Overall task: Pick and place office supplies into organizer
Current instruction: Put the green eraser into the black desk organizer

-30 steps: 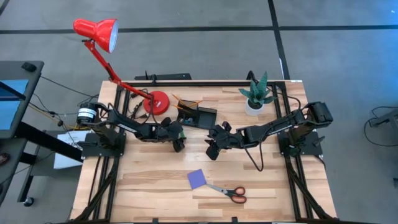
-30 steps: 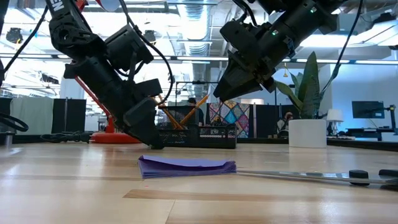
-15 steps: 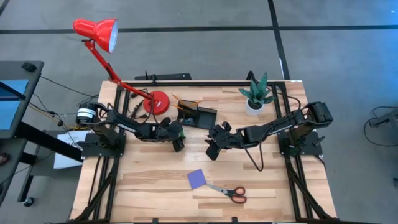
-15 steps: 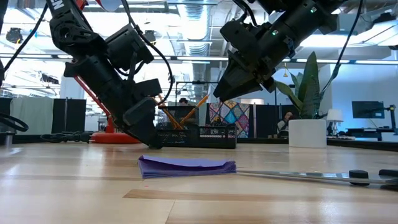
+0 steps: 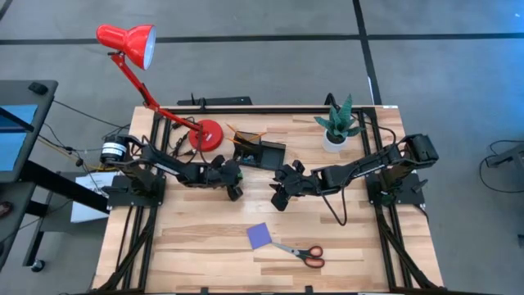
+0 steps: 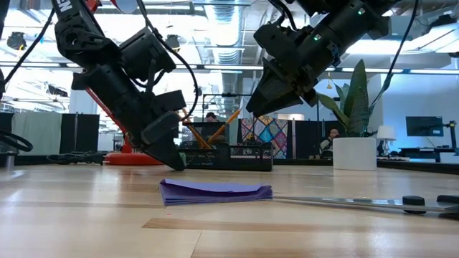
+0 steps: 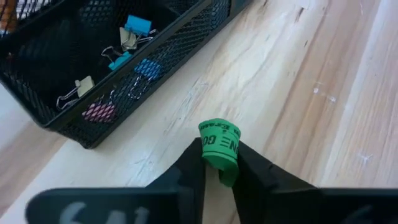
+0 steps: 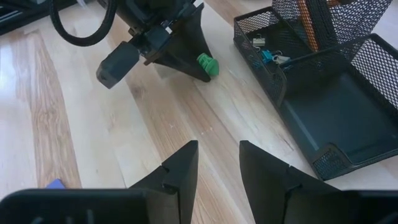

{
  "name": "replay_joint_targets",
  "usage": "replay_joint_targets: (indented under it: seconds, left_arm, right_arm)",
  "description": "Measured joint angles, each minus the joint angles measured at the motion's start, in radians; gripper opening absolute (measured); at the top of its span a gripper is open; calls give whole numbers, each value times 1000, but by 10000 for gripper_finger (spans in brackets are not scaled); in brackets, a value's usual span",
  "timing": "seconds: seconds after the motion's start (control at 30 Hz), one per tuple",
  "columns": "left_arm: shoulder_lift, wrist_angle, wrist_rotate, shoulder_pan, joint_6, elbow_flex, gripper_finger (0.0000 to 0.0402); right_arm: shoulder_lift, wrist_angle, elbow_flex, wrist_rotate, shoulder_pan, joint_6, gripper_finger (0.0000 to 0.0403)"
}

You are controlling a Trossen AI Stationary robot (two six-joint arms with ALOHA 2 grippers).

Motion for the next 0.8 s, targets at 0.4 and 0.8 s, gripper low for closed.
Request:
replay_joint_targets:
  seconds: [0.4,0.8]
  left_arm:
    - [6,102,-59,1,92,42,46]
    - [2,-83,-188,76,216,194,47]
  right_arm:
    - [0,0,0,0,0,0,113]
    - [0,0,0,0,0,0,113]
